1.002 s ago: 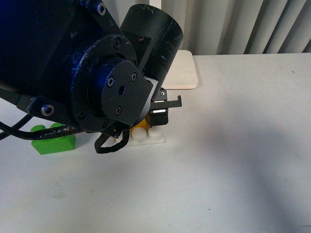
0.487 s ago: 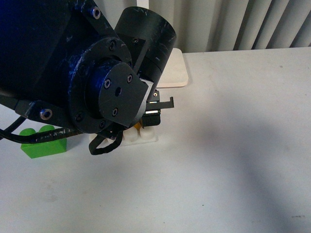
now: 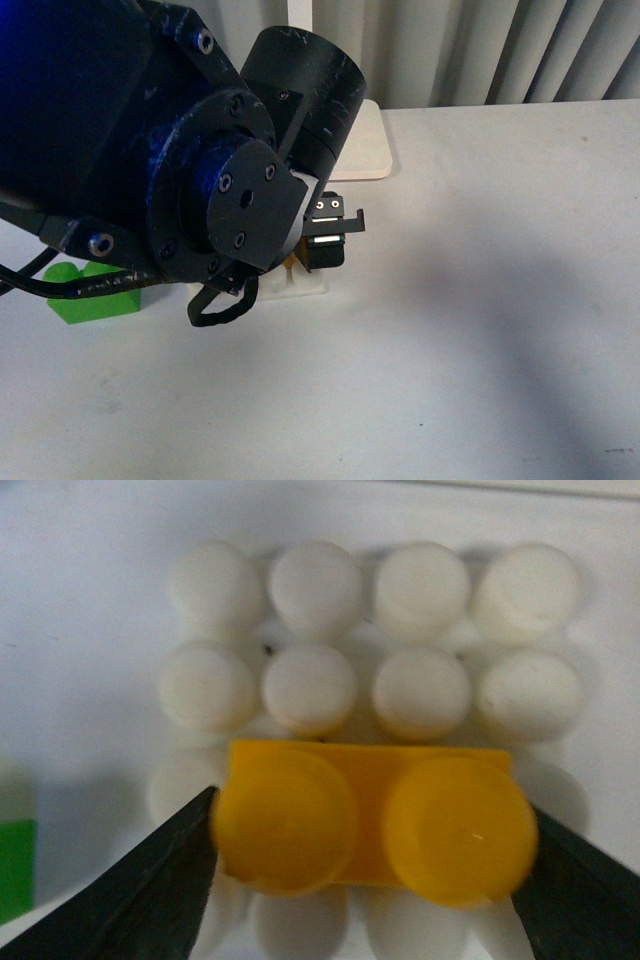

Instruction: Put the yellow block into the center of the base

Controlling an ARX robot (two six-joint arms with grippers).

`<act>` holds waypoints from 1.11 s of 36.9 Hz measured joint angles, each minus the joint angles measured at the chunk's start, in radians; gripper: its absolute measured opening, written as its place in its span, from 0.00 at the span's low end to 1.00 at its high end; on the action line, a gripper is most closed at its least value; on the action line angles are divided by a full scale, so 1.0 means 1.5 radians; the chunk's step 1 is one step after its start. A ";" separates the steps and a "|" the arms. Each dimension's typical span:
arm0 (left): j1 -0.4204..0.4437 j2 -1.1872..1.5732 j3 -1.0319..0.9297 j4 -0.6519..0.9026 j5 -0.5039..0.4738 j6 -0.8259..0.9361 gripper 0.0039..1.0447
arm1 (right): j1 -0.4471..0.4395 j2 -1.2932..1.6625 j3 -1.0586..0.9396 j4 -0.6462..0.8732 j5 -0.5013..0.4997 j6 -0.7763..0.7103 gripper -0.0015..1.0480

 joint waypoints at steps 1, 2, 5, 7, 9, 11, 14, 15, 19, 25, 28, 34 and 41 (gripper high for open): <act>0.000 -0.003 -0.004 0.001 -0.002 0.000 0.83 | 0.000 0.000 0.000 0.000 0.000 0.000 0.91; 0.003 -0.009 -0.009 0.002 0.000 0.001 0.88 | 0.000 0.000 0.000 0.000 0.000 0.000 0.91; 0.009 -0.027 -0.022 0.006 0.011 0.003 0.95 | 0.000 0.000 0.000 0.000 0.000 0.000 0.91; 0.012 -0.048 -0.033 0.011 0.012 0.004 0.94 | 0.000 0.000 0.000 0.000 0.000 0.000 0.91; 0.016 -0.072 -0.044 0.017 0.011 0.004 0.94 | 0.000 0.000 0.000 0.000 0.000 0.000 0.91; 0.020 -0.100 -0.057 0.025 0.011 0.004 0.94 | 0.000 0.000 0.000 0.000 0.000 0.000 0.91; 0.030 -0.157 -0.092 0.049 0.010 0.007 0.94 | 0.000 0.000 0.000 0.000 0.000 0.000 0.91; 0.034 -0.177 -0.107 0.061 0.011 0.008 0.94 | 0.000 0.000 0.000 0.000 0.000 0.000 0.91; 0.056 -0.256 -0.172 0.104 0.022 0.015 0.94 | 0.000 0.000 0.000 0.000 0.000 0.000 0.91; 0.129 -0.437 -0.308 0.155 0.065 0.016 0.94 | 0.000 0.000 0.000 0.000 0.000 0.000 0.91; 0.174 -0.544 -0.361 0.158 0.088 0.024 0.94 | 0.000 0.000 0.000 0.000 0.000 0.000 0.91; 0.259 -0.659 -0.523 0.464 0.043 0.195 0.71 | 0.000 0.000 0.000 0.000 0.000 0.000 0.91; 0.320 -0.748 -0.647 0.530 0.108 0.287 0.38 | 0.000 0.000 0.000 0.000 0.000 0.000 0.91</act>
